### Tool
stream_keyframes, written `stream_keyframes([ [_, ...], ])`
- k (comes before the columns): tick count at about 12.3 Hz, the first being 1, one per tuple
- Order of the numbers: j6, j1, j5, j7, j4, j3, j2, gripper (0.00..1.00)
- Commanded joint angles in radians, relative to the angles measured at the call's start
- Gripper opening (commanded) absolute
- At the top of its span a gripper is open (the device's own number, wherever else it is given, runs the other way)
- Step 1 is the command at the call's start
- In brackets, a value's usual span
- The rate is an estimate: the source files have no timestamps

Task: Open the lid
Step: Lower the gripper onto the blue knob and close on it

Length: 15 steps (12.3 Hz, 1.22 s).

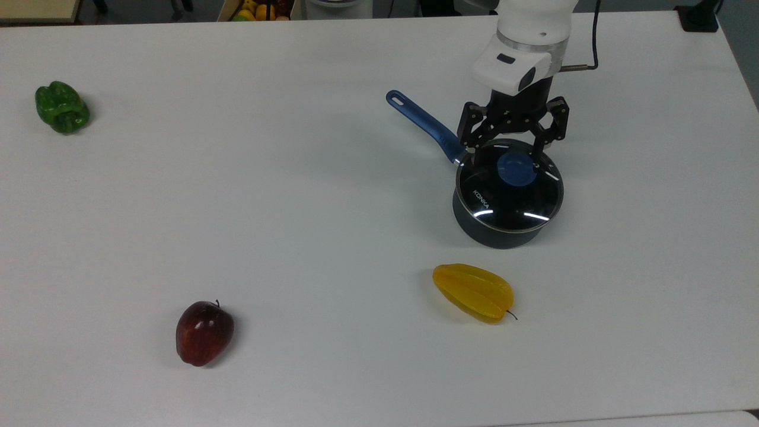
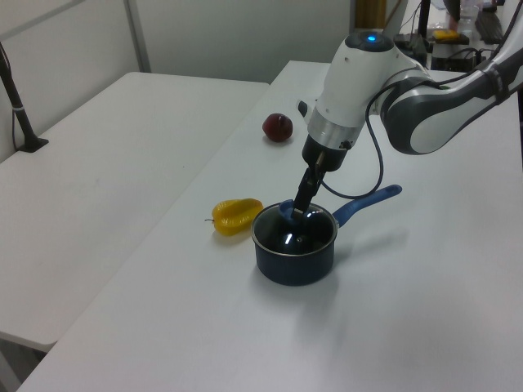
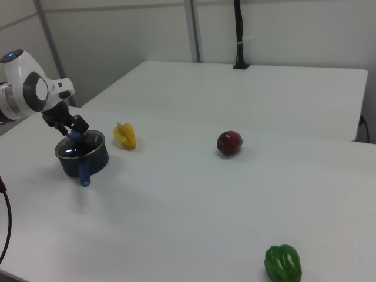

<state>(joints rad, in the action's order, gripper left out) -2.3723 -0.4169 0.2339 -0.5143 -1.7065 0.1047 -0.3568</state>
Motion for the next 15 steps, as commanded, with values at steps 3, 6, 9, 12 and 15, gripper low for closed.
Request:
stream_keyframes([
  [3, -0.027, -0.009, 0.031, -0.026, 0.024, 0.000, -0.027, 1.00],
  [6, -0.027, -0.009, 0.047, -0.024, 0.050, 0.000, -0.056, 1.00],
  [9, -0.025, -0.011, 0.042, -0.027, 0.059, 0.004, -0.050, 1.00],
  [12, -0.021, -0.011, 0.044, -0.027, 0.056, 0.020, -0.044, 0.93],
  [15, -0.022, -0.011, 0.045, -0.027, 0.054, 0.021, -0.047, 0.93],
])
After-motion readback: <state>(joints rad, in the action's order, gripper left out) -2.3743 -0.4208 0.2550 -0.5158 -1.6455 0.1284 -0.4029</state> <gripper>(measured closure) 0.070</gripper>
